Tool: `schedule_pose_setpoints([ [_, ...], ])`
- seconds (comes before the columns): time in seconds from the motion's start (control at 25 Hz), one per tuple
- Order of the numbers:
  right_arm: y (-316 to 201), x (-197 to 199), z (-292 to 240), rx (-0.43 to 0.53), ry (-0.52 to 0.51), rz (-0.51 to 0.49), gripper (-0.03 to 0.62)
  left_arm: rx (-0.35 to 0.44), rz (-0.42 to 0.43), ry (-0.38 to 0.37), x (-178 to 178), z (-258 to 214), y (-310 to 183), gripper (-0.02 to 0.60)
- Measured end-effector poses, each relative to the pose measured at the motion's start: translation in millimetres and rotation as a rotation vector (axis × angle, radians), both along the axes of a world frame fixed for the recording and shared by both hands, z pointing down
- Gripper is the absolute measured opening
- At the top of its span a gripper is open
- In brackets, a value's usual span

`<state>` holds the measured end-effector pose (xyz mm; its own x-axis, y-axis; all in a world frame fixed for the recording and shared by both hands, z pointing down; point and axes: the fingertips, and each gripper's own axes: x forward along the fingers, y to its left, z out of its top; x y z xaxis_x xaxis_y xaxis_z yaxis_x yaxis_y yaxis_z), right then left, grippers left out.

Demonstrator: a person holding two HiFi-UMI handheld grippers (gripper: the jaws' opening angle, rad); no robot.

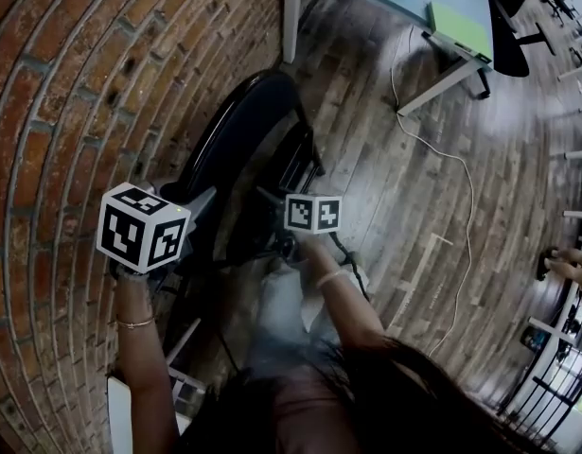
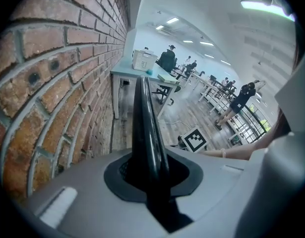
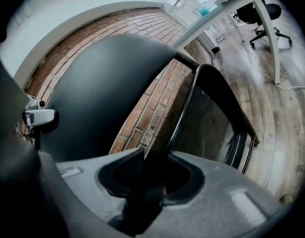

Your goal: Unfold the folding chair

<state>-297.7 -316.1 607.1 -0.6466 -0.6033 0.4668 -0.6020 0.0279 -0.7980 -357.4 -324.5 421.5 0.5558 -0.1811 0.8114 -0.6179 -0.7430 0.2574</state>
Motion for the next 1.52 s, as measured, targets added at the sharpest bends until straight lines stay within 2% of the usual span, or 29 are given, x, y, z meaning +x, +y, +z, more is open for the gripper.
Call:
schedule_pose_setpoints([
  [0.24,17.2,16.2,-7.1,0.009,-0.027,-0.025,0.107,0.008,-0.006,-0.016,20.9,-8.6,21.6,0.060],
  [0.6,47.8,46.7,-11.9,0.003,-0.085,-0.012,0.104,0.025,-0.004,-0.061,55.3,-16.1,55.7,0.061],
  [0.92,68.6,70.5,-14.2,-0.012,-0.137,0.005,0.100,0.037,-0.007,-0.069,78.1,-19.7,74.7,0.058],
  [1.52,105.8,108.1,-15.5,-0.030,-0.193,0.015,0.098,0.012,0.000,-0.094,113.1,-23.0,107.0,0.060],
])
